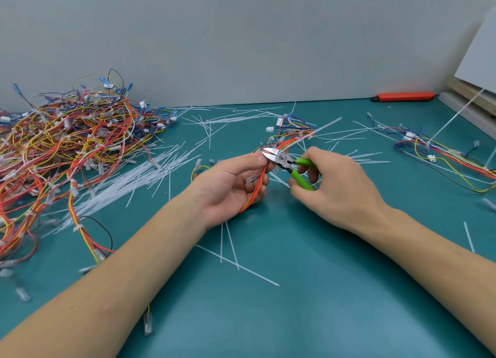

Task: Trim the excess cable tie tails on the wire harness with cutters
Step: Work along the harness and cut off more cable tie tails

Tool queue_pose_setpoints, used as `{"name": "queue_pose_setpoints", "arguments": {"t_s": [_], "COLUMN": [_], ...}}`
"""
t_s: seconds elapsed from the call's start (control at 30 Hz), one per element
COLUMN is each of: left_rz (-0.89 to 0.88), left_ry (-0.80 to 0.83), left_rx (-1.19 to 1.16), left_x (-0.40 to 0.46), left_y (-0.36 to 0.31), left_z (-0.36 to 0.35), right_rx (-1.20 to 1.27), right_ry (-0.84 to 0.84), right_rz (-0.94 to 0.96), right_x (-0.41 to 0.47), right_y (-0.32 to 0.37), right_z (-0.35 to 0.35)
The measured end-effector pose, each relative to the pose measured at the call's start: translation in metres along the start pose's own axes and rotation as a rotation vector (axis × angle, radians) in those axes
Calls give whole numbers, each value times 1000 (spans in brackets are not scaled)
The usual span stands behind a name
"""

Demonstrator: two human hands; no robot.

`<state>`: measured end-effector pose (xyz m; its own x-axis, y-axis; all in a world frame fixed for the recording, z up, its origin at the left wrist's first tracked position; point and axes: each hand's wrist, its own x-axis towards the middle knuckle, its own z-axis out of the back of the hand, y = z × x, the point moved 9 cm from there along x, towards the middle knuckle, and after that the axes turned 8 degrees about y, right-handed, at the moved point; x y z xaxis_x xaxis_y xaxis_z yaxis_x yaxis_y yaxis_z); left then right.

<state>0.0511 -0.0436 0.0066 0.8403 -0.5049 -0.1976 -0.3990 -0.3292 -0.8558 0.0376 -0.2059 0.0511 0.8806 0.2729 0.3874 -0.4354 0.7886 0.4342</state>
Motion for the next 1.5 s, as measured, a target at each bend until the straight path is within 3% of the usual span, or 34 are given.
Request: {"name": "queue_pose_setpoints", "arguments": {"t_s": [1.5], "left_rz": [22], "left_ry": [30], "left_rx": [-11], "left_x": [0], "left_y": [1], "left_z": [-2], "right_rx": [12], "right_ry": [5], "right_rz": [28], "right_x": [-1], "right_y": [5], "right_z": [1]}}
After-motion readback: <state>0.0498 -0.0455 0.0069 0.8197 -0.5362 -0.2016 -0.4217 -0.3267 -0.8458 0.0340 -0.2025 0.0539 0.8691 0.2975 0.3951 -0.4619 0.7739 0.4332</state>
